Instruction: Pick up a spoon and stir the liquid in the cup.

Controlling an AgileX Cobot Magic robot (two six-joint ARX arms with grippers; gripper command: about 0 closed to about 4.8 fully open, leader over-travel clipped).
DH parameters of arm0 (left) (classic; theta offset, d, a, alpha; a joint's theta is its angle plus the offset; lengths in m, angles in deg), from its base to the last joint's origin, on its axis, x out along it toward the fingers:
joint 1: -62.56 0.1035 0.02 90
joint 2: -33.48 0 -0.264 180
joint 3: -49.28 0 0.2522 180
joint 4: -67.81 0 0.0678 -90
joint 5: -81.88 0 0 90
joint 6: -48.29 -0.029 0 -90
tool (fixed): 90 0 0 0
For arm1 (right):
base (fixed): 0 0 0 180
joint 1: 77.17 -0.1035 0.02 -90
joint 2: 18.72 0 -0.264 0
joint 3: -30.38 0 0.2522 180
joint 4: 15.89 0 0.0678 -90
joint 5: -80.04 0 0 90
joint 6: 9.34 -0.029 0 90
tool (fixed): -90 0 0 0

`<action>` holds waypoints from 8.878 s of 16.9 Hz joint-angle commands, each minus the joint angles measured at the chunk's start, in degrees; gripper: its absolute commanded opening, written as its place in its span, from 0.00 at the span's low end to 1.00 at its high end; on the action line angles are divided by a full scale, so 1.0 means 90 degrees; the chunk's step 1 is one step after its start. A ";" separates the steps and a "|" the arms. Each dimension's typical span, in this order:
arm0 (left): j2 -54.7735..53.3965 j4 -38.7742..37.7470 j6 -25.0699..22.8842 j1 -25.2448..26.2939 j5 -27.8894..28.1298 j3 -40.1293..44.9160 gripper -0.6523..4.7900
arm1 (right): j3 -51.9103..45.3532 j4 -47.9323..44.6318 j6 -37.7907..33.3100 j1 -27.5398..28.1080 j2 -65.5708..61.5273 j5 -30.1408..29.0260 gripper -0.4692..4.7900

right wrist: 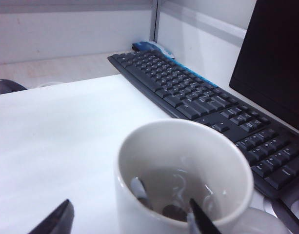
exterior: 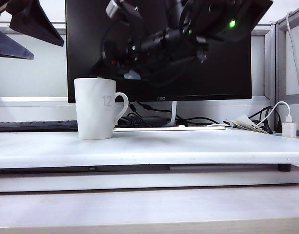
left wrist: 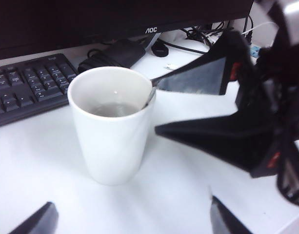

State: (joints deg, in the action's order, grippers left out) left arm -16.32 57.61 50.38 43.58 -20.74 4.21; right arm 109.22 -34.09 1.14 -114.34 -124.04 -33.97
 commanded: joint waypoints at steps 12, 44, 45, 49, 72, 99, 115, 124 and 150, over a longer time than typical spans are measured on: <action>-0.0078 0.0019 -0.0185 0.0000 -0.0005 -0.0010 0.88 | 0.0083 -0.0673 0.0002 -0.0044 -0.0175 0.0102 0.41; -0.0236 0.0420 0.0002 0.0015 0.0107 -0.0182 0.88 | 0.2771 0.3514 -0.0216 -0.0044 -0.0413 -0.0379 0.08; -0.0236 0.0420 0.0002 0.0015 0.0107 -0.0182 0.88 | 0.2771 0.3570 -0.0134 -0.0044 -0.0413 -0.0083 0.08; -0.0236 0.0415 0.0002 0.0015 0.0102 -0.0180 0.88 | 0.2771 0.2783 -0.0138 -0.0044 -0.0413 0.0529 0.08; -0.0236 0.0274 -0.0017 0.0015 0.0141 -0.0177 0.88 | 0.2766 0.3968 0.0012 0.0019 -0.0415 -0.0386 0.08; -0.0236 0.0231 -0.0017 0.0015 0.0138 -0.0177 0.88 | 0.2769 0.3866 0.0180 0.0061 -0.0413 -0.0743 0.08; -0.0236 0.0228 -0.0017 0.0015 0.0138 -0.0177 0.88 | 0.2798 0.3466 0.0216 0.0109 -0.0413 -0.1018 0.08; -0.0236 0.0221 -0.0015 0.0012 0.0129 -0.0177 0.88 | 0.2798 0.3143 0.0221 0.0131 -0.0415 0.0126 0.08; 0.4141 -0.0889 0.0163 0.0015 0.0160 -0.0969 0.88 | 0.2793 0.7995 0.0372 0.0374 0.5858 0.3077 1.00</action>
State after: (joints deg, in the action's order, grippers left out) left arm 18.59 53.85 50.23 43.62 -19.38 -4.36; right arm 134.29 31.59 4.74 -110.85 -74.14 -7.96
